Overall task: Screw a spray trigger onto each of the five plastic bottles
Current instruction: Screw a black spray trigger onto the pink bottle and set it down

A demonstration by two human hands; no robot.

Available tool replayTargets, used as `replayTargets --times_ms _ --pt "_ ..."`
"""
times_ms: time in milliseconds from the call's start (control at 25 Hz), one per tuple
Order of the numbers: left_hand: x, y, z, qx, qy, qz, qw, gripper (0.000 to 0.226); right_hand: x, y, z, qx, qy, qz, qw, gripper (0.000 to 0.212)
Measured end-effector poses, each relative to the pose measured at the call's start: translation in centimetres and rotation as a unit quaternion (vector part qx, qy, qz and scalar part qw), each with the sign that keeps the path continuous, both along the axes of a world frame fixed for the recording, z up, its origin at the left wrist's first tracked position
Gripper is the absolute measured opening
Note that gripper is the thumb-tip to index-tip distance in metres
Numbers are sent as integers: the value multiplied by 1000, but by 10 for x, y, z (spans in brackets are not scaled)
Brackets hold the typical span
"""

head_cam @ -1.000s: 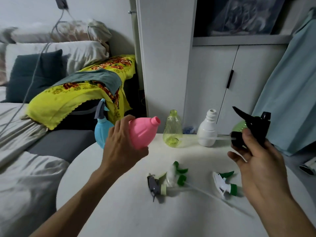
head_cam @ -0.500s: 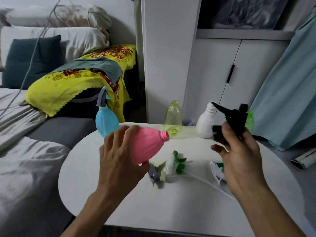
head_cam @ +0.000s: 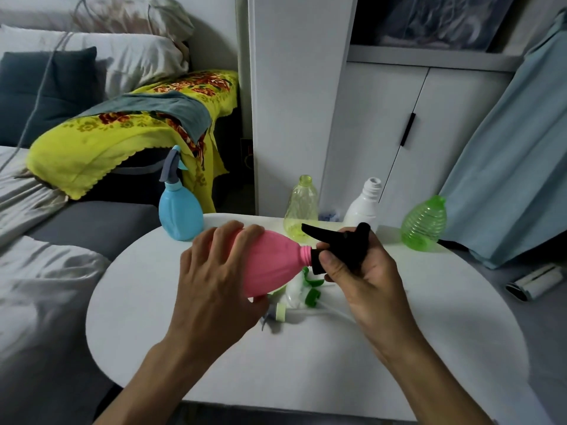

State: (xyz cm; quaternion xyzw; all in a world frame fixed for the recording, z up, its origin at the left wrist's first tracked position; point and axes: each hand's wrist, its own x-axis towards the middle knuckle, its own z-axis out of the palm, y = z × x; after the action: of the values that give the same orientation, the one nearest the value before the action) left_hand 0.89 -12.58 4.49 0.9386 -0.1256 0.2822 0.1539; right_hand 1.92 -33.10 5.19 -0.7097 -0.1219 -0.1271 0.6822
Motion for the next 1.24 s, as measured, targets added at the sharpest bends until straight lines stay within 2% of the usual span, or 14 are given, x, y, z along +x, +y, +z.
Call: replayTargets --times_ms 640,880,960,1080,1160,1240 --pt "-4 0 0 4 32 -26 999 101 -1 0 -1 -25 -25 18 999 17" --pt "-5 0 2 2 7 -45 999 99 -4 -1 3 -15 4 -53 998 58" --pt "-5 -1 2 -2 7 -44 999 99 -6 2 0 -111 15 -77 991 67" --pt "-3 1 3 -7 19 -43 999 100 -9 1 -3 -341 -64 -116 931 88" --pt "-2 4 3 -14 30 -51 998 99 -8 -7 -1 -414 -115 -82 899 99" --pt "-2 6 2 -18 37 -61 997 96 -5 -15 4 -474 -133 -73 867 97"
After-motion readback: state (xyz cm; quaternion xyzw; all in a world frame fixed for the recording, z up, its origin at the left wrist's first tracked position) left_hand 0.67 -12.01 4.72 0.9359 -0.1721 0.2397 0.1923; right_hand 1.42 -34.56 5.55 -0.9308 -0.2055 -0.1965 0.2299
